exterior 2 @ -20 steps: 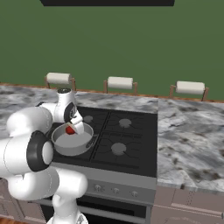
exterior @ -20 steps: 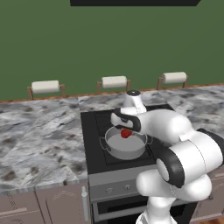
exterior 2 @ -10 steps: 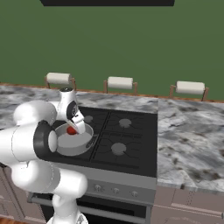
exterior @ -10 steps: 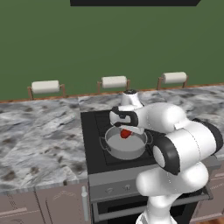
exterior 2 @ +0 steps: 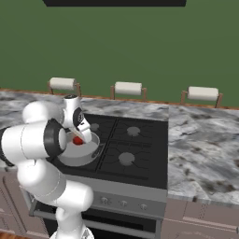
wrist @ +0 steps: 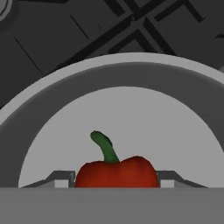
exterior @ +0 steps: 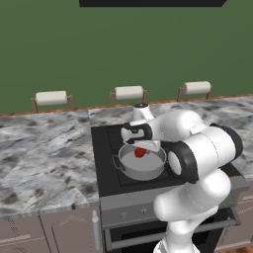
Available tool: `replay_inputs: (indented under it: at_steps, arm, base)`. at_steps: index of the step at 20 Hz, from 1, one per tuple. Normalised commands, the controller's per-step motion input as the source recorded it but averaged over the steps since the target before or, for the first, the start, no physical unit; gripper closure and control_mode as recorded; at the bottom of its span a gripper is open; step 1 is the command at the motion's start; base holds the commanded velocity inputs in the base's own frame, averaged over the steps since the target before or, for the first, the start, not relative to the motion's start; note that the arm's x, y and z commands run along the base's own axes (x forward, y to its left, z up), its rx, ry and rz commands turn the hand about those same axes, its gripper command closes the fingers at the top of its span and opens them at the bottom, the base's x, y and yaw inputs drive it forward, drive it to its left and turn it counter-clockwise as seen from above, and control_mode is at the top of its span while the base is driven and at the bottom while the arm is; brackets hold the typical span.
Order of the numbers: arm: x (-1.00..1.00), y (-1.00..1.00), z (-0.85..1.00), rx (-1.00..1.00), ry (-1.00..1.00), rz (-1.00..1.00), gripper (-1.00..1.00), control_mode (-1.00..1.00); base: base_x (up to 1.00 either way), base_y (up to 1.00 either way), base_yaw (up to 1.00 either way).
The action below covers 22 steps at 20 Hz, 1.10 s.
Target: Turn on the burner for the pot on the stove. Wait thirty seconds for the pot to heat up. Then add the bell pepper to the pot.
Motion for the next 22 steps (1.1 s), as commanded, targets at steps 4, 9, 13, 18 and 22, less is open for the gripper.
replay_inputs:
  at_steps: [4,9,13,18,22]
  arm:
    - [0.14,0.02,-0.13,0.00,0.00,0.00,1.00,-1.00]
    - [0.08,0.01,-0.03,0.00,0.00,0.00,-1.00,-1.00]
    - [0.00,0.00,0.00,0.00,0.00,0.00,-1.00,-1.00]
    - [0.00,0.00,0.00,0.00,0.00,0.00,-1.00,-1.00]
    - [0.00,0.00,0.16,0.00,-0.01,-0.01,-1.00,-1.00]
  base:
    - [0.00,0.00,0.00]
    - [0.00,0.00,0.00]
    - [0.00,0.00,0.00]
    - [0.00,0.00,0.00]
    - [0.00,0.00,0.00]
